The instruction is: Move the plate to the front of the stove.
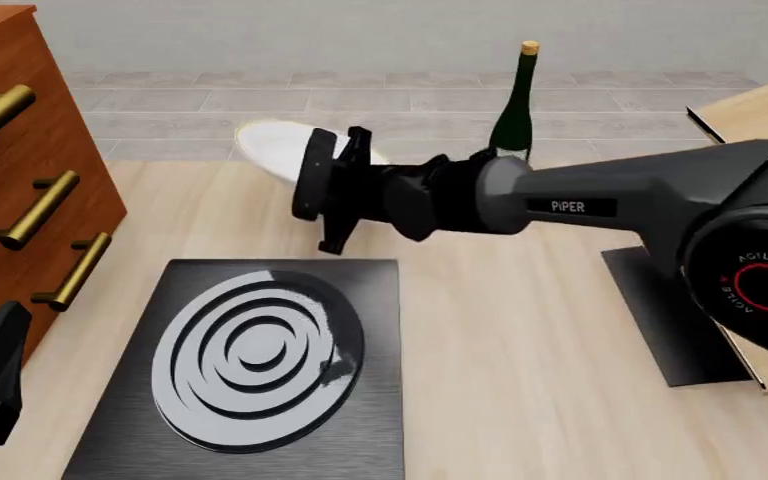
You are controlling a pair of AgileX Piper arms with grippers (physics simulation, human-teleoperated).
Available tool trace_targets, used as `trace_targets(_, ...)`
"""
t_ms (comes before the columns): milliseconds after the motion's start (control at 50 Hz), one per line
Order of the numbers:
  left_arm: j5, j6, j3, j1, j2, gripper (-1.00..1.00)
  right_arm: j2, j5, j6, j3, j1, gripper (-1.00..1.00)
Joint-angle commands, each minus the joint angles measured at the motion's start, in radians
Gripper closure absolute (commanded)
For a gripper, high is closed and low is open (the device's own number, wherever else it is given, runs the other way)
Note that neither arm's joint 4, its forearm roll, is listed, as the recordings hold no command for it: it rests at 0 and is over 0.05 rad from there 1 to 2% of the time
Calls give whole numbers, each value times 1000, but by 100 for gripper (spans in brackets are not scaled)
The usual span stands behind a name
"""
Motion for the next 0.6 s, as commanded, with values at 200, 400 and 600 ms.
trace_targets(200, 0, 0, 0, 0, 0, -100, 137, 94, -10, -172, 6, 100)
trace_targets(400, 0, 0, 0, 0, 0, -100, 164, 127, -15, -208, -1, 100)
trace_targets(600, 0, 0, 0, 0, 0, -100, 195, 149, -28, -244, -3, 100)
